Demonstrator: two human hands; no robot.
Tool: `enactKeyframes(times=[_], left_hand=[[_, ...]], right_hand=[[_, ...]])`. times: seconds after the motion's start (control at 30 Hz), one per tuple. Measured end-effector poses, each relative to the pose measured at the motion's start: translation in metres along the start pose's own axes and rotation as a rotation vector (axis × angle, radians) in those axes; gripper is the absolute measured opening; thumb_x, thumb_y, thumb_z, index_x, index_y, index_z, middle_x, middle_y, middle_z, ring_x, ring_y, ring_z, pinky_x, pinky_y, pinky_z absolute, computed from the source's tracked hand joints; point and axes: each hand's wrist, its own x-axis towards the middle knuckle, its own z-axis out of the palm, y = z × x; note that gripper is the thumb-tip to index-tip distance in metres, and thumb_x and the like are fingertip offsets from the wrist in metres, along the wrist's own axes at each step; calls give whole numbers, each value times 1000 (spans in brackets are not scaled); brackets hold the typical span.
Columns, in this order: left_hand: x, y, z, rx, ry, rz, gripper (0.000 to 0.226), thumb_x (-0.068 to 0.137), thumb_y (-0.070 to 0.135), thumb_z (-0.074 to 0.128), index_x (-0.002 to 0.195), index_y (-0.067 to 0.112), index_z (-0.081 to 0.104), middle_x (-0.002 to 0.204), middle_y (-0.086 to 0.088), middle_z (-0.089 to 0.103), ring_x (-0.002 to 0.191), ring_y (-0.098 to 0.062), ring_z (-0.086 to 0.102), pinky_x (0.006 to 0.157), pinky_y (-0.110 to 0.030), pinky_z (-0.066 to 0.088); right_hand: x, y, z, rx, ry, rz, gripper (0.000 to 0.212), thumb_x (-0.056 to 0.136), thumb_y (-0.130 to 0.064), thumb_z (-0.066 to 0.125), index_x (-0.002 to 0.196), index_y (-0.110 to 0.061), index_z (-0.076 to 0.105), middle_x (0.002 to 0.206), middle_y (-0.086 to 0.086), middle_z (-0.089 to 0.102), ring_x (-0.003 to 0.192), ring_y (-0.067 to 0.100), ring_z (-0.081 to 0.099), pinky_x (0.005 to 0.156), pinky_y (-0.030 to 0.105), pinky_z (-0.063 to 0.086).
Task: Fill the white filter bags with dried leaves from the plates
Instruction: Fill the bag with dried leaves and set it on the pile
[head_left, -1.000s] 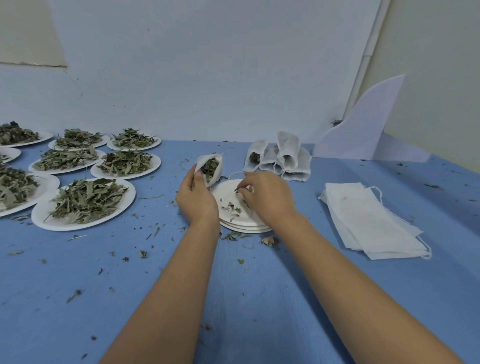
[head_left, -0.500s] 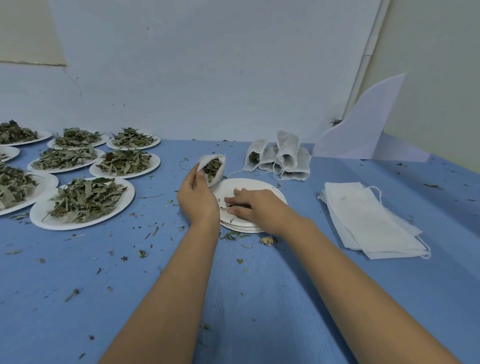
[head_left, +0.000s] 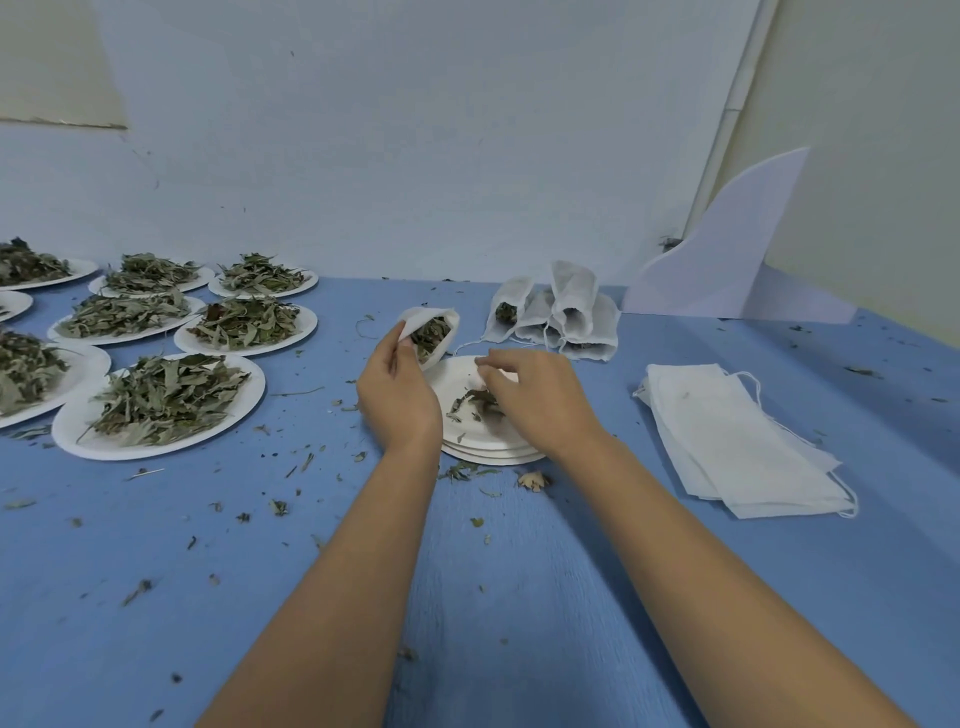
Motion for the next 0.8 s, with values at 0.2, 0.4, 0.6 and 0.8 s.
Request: enactKeyframes(times=[0.2,0.4,0.6,0.8], left_hand=[[-2,0,-1,19,-4,22,28,99,17,48,122,18,64,118,3,66,99,-2,57,68,-1,44],[-2,1,0,19,1,47,28,98,14,48,121,15,65,117,0,66,97,-3,57,64,4,40],[-2,1,-1,19,8,49,29,98,14,48,121,14,65,116,0,66,97,-3,57,65,3,40],[-1,0,-1,17,19,44,28,98,14,48,120,14,65,116,-1,66,95,-3,56,63,3,40]], right_hand=[[-2,-12,4,-328,11,134,55,92,-60,43,117,-14,61,125,7,49,109,27,54,74,33,36],[0,-15,24,-370,-55,97,48,87,-55,56,101,-10,62,118,8,49,94,27,58,66,31,34],[1,-11,31,-311,-60,15,22,93,-27,54,96,-7,63,107,10,52,94,29,55,67,30,32],[2,-7,29,-309,-58,-17,19,91,-9,47,97,-4,65,102,11,56,93,30,54,65,29,30]])
